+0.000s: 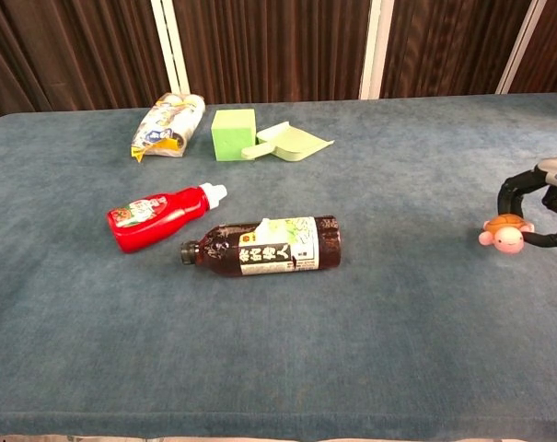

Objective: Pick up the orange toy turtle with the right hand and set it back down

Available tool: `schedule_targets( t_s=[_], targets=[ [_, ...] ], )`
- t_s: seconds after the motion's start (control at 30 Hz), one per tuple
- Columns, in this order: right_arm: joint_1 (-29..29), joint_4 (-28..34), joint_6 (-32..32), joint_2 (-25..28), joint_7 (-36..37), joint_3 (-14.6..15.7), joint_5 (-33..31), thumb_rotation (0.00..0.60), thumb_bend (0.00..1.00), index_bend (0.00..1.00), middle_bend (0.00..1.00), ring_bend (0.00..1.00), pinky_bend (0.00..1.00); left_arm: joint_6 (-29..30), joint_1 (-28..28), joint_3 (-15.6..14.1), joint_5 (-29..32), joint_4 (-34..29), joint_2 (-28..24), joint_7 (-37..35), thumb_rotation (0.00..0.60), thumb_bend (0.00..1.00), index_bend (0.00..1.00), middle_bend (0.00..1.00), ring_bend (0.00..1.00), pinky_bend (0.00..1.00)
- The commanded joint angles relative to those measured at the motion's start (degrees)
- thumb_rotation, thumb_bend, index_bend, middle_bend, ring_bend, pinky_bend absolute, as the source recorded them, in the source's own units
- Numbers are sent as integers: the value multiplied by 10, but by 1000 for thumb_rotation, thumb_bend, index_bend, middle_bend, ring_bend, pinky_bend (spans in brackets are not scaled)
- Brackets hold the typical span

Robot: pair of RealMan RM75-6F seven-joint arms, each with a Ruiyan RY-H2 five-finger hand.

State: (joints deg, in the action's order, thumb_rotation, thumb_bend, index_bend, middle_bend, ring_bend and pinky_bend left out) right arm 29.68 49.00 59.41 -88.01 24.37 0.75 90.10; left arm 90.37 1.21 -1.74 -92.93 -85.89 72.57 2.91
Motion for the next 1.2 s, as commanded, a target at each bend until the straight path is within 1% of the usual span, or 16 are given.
schedule_targets(
  t_s=[0.03,0.1,0.2,0.3,0.4,0.47,0.57,0.7,0.87,1.0,1.2],
  targets=[
    [-4,94,-28,58,-58,3,-24,600,861,438,401,941,928,0,0,0,1,1,0,-1,600,400,13,20,38,324],
    [-12,124,-6,74,-82,-2,-25,600,676,368,344,931,917,-1,0,0,1,1,0,-2,600,399,14,20,38,324],
    [-24,134,32,78,-124,-9,-24,600,469,311,303,921,905,-3,1,-1,0,0,0,-1,600,400,14,20,38,324],
    [-30,142,47,81,-140,-13,-26,600,254,252,272,915,901,-4,1,-1,-1,-1,1,1,600,400,15,20,38,324],
    [-30,151,41,88,-138,-13,-28,600,160,218,261,914,900,-5,2,-1,-1,-1,1,3,600,399,16,20,38,324],
    [-29,153,36,90,-138,-13,-30,600,127,212,261,914,900,-5,2,-1,-1,-2,1,4,600,399,16,20,38,323],
    [-26,160,19,94,-132,-11,-35,600,124,218,261,914,900,-5,2,0,0,-2,1,4,600,399,17,20,38,324],
    [-20,170,-8,101,-124,-8,-43,600,124,262,261,914,900,-7,2,-1,1,-2,0,4,600,399,18,20,38,324],
    [-14,177,-40,101,-132,-9,-61,600,124,331,261,917,899,-6,3,0,0,-3,-1,4,600,400,19,20,38,324],
    [-10,170,-60,91,-150,-11,-75,600,123,363,265,921,899,-7,3,0,0,-3,-2,4,600,399,19,20,38,323],
    [-6,150,-74,72,-159,-18,-90,600,124,418,298,930,900,-6,2,1,2,-4,-2,4,600,399,19,20,38,324]
  ],
)
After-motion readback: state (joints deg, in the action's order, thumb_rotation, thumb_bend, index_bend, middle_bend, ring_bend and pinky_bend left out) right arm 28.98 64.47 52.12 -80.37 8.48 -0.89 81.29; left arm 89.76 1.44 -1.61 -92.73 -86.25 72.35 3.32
